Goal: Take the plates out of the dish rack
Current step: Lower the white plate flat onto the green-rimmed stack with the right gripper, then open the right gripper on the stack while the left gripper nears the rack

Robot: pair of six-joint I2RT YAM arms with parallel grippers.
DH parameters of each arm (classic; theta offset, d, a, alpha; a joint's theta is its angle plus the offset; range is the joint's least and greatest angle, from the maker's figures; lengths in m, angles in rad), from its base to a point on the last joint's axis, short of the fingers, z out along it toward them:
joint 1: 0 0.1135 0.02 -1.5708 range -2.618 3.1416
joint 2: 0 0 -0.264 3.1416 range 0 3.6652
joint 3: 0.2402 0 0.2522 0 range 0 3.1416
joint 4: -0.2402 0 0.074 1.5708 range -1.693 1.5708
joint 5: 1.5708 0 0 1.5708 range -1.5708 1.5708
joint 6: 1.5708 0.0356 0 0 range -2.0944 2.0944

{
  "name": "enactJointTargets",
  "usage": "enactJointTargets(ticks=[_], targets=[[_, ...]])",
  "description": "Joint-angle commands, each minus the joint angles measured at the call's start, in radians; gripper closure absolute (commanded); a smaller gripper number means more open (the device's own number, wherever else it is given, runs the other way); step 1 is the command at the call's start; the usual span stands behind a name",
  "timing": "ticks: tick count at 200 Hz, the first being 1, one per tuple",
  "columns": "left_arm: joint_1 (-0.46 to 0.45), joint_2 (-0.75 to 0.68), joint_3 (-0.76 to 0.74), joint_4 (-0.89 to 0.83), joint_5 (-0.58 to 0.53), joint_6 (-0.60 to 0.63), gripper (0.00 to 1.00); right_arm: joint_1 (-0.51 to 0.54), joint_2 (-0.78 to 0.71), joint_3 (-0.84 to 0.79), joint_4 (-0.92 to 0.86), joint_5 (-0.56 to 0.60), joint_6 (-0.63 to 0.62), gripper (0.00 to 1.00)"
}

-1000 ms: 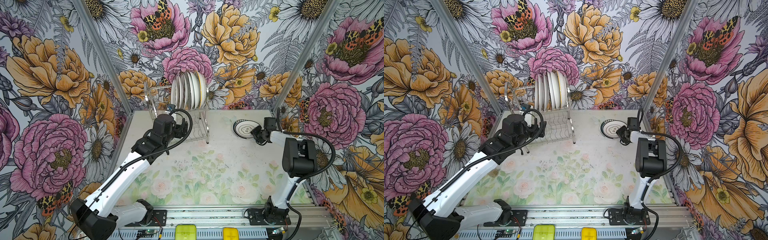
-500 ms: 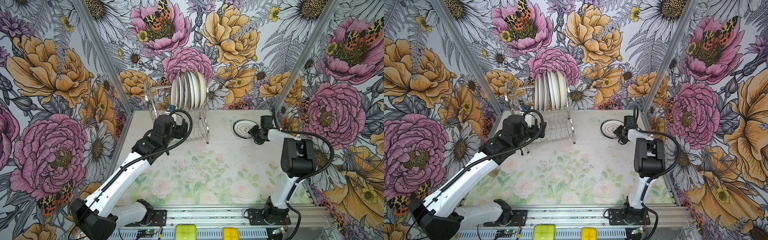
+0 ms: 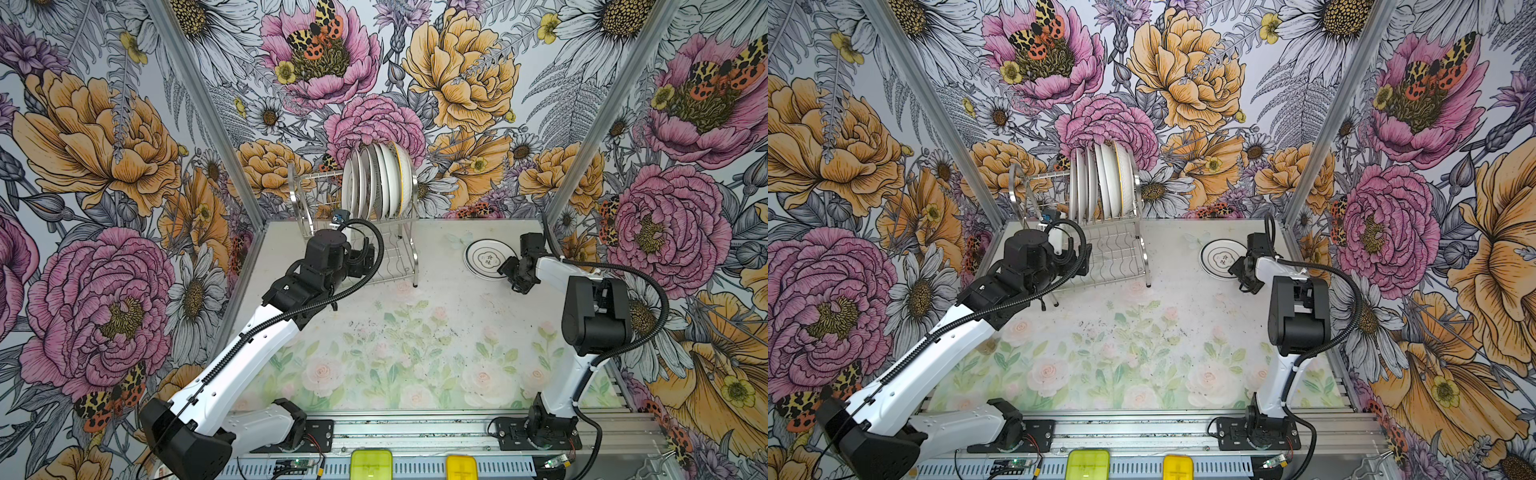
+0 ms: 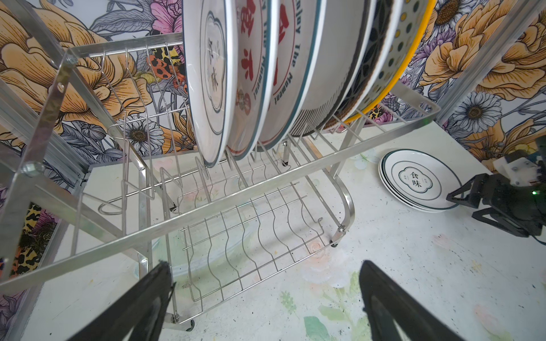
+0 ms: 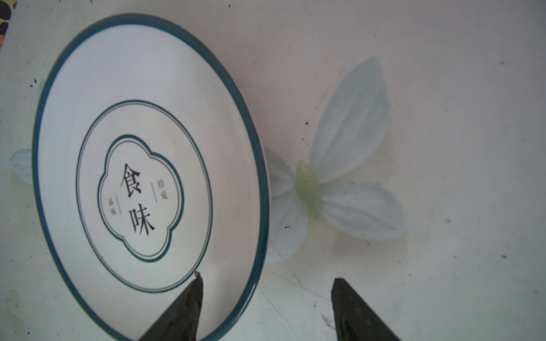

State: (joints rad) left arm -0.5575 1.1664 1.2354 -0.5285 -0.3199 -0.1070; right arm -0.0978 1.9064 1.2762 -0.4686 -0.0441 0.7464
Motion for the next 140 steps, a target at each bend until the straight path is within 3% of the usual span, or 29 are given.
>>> enactJointTargets(ticks=[1, 46, 140], targets=[[0.013, -0.036, -0.01, 0.0, 0.005, -0.02, 0.01, 0.013, -0.009, 0.06, -0.003, 0.018, -0.023, 0.28], [0.019, -0.043, -0.009, -0.01, 0.001, -0.026, 0.01, 0.021, 0.039, 0.123, -0.02, 0.037, -0.044, 0.22], [0.058, -0.057, 0.028, -0.052, -0.01, -0.052, 0.01, 0.036, 0.119, 0.2, -0.056, 0.096, -0.096, 0.2]])
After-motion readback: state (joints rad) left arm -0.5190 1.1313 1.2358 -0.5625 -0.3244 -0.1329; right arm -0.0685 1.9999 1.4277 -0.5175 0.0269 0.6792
